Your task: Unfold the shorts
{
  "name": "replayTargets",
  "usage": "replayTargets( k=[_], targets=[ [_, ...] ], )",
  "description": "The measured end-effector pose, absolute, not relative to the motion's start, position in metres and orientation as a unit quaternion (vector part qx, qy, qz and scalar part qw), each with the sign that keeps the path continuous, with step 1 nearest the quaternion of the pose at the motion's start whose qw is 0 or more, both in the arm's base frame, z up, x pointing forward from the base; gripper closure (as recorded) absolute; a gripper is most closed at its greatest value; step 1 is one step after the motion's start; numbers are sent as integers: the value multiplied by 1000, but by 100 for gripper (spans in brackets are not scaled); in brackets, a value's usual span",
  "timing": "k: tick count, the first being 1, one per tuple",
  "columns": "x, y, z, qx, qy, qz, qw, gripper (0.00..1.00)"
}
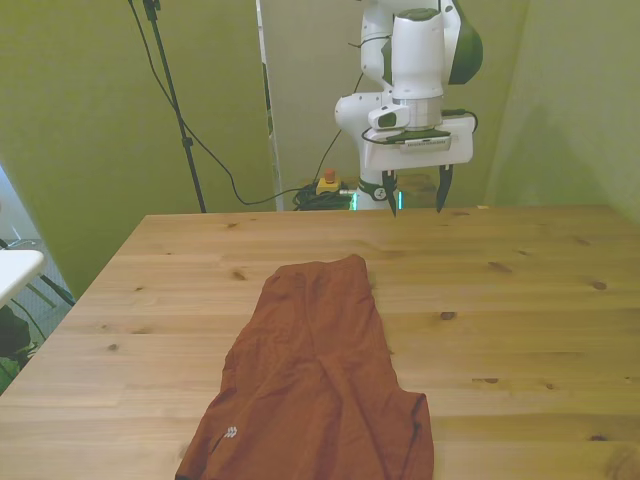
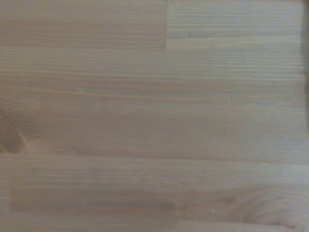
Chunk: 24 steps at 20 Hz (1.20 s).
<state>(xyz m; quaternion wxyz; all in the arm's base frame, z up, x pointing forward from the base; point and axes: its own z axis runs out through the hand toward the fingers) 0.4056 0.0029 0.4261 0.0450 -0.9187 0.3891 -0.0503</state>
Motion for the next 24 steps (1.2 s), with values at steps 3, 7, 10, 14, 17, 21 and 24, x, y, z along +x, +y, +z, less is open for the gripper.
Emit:
replayTargets(
  k=[3,7,10,14,17,21,24],
  targets=[
    [409,-1,427,-915,396,-62,43,0],
    [436,-96,444,-876,468,-107,53,0],
    [456,-169,452,-852,508,-111,60,0],
    [478,-234,450,-842,525,-61,106,0],
    [497,-286,446,-842,527,-22,117,0],
    [504,-296,426,-833,538,8,124,0],
    [513,-322,406,-821,555,27,130,0]
  ],
)
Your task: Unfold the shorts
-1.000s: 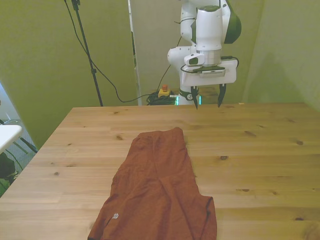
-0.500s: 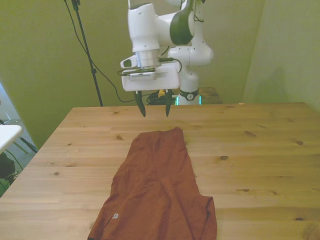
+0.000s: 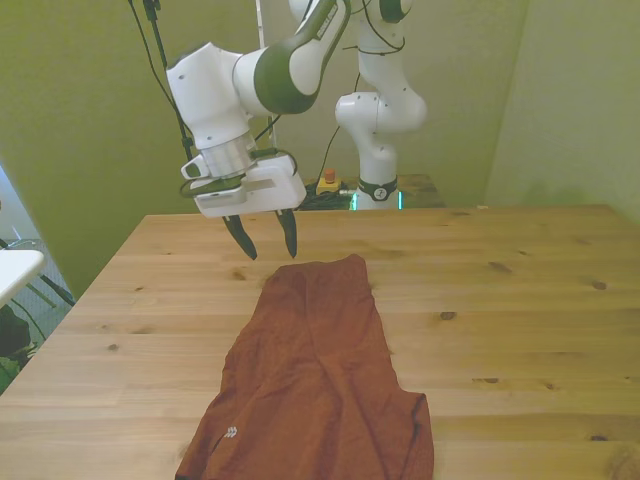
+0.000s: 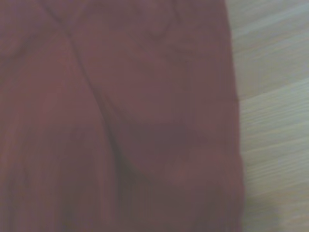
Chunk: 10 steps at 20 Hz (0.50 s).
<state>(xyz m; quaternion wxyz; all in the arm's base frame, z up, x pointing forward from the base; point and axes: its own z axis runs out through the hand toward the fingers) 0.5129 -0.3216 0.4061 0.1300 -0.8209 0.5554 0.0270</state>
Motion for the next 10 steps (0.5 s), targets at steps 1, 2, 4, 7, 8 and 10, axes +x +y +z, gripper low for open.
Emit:
replayTargets(
  k=[1,2,4,7,8,10],
  targets=[
    [516,-328,400,-820,556,37,136,0],
    [518,-332,394,-821,550,53,143,0],
    [523,-337,383,-824,539,83,157,0],
    [528,-342,375,-825,529,111,165,0],
    [529,-344,373,-824,528,117,166,0],
    [531,-349,369,-821,529,127,176,0]
  ],
)
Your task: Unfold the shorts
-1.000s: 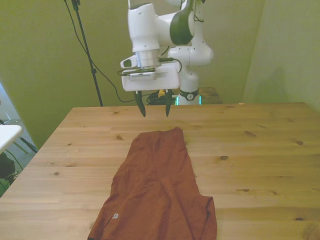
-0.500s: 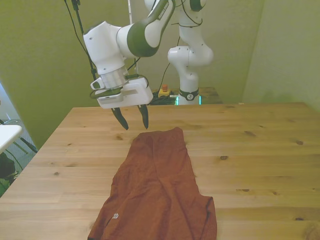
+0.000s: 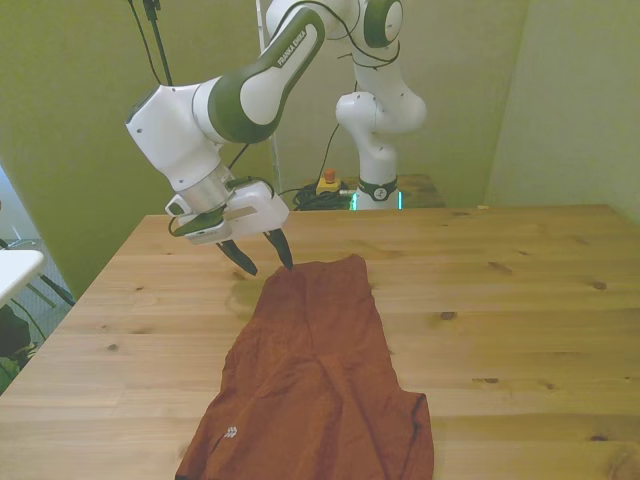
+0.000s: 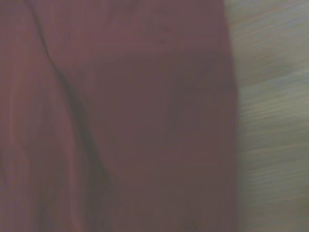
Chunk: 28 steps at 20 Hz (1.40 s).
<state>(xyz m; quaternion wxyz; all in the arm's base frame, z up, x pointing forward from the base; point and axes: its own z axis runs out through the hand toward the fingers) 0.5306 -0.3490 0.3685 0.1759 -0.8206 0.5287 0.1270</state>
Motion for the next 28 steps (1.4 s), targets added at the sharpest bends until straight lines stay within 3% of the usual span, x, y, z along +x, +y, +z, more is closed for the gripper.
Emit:
replayTargets(
  k=[10,11,28],
  targets=[
    [542,-346,351,-842,466,163,217,0],
    [543,-345,349,-845,460,163,218,100],
    [543,-337,338,-869,411,166,223,100]
  ],
)
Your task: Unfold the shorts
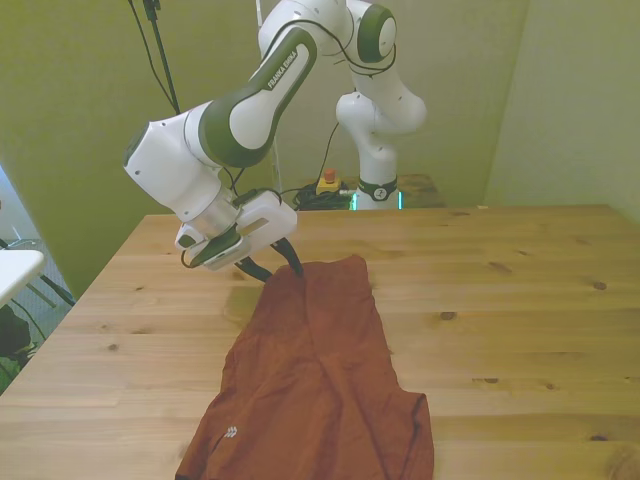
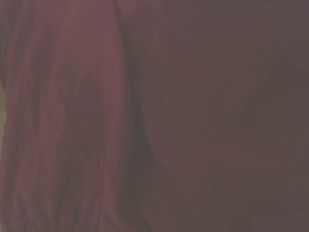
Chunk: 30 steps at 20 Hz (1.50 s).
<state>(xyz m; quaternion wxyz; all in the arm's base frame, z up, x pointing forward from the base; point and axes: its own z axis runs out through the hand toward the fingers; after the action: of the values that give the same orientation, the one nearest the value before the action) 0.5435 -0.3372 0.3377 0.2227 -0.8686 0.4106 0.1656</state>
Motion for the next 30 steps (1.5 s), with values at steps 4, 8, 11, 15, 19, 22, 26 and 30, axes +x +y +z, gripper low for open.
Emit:
replayTargets(
  k=[4,8,11,15,19,22,26,30],
  targets=[
    [544,-339,337,-869,412,161,220,100],
    [544,-339,339,-870,413,159,220,100],
    [543,-341,341,-869,414,157,219,100],
    [543,-341,343,-870,414,155,220,100],
    [550,-330,357,-876,403,146,222,100],
    [565,-302,382,-889,379,132,223,100],
    [584,-251,416,-904,345,119,222,100],
    [595,-218,428,-913,324,116,218,100]
  ],
)
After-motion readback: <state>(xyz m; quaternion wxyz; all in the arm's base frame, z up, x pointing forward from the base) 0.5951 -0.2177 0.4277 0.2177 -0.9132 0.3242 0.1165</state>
